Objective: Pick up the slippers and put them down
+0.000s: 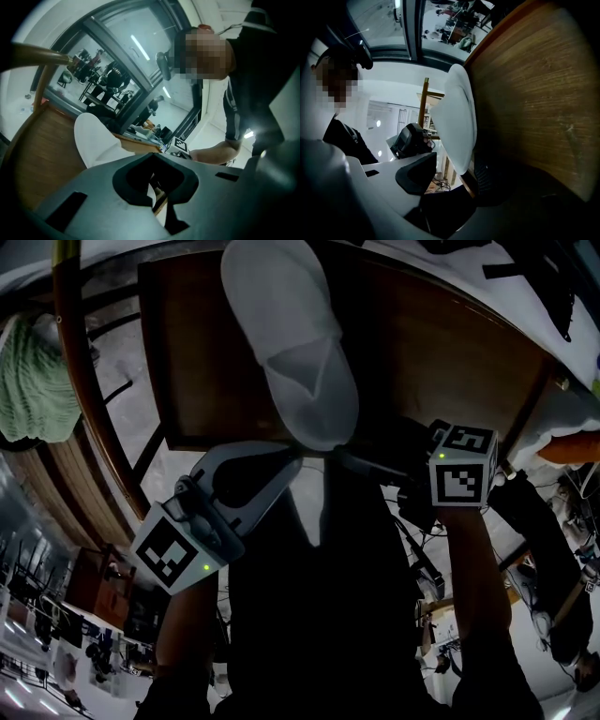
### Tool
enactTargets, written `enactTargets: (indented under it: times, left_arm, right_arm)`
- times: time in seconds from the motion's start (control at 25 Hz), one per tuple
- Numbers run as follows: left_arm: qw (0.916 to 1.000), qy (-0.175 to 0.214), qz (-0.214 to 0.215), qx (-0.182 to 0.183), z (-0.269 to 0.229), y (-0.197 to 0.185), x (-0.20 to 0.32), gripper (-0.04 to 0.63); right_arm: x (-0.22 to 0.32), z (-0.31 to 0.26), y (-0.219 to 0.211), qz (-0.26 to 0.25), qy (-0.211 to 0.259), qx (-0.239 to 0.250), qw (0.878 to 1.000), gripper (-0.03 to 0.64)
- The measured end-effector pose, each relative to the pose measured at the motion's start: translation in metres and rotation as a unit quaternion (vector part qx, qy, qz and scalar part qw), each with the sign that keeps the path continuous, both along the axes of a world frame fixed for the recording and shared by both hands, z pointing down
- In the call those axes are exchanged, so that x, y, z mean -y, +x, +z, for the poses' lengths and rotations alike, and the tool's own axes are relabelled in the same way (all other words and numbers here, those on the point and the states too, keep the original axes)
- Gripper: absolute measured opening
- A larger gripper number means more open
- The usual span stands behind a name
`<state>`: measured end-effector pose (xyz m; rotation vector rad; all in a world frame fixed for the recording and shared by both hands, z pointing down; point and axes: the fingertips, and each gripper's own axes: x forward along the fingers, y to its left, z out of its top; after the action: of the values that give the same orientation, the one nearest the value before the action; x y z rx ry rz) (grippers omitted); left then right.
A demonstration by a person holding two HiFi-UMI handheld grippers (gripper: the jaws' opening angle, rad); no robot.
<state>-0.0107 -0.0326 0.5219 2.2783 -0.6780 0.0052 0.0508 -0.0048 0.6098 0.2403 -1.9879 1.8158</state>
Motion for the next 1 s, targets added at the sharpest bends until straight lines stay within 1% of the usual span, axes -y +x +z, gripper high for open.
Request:
enactTargets:
  times: [0.2,0.4,0.64,0.68,0.72,0.76,1.0]
  left_arm:
    - [1.0000,-0.007,0.006,-0.003,0.004,0.002,-0.005,0.011]
    - [1.0000,-0.004,0.002,-0.007,0.005,-0.002,-0.007,0.011]
    - [0.9999,-0.006,0.000,-0.011,0.009,-0.010,-0.009,0.011]
    - [0.9999,-0.006,-0.001,-0.011,0.009,-0.011,-0.009,0.011]
    - [0.9999,-0.006,-0.001,-0.012,0.009,-0.012,-0.009,0.011]
    - [0.9999,-0.005,-0.001,-0.012,0.009,-0.012,-0.008,0.011]
    - [0.9999,0.003,-0.001,-0.011,0.008,-0.012,-0.012,0.011]
  right_arm:
    - [0.001,0.000,-0.013,0.005,-0.019,0.026,0.999,0.224]
    - [-0.006,0.012,-0.020,-0.021,-0.013,0.015,1.000,0.222]
    - [-0.010,0.016,-0.028,-0.032,-0.017,0.014,0.999,0.215]
    - [-0.009,0.017,-0.028,-0.033,-0.014,0.011,0.999,0.190]
    - [-0.009,0.018,-0.028,-0.033,-0.009,0.006,0.999,0.129]
    - [-0.008,0.020,-0.027,-0.033,-0.006,0.003,0.999,0.086]
    - [-0.006,0.020,-0.023,-0.025,-0.001,0.007,1.000,0.078]
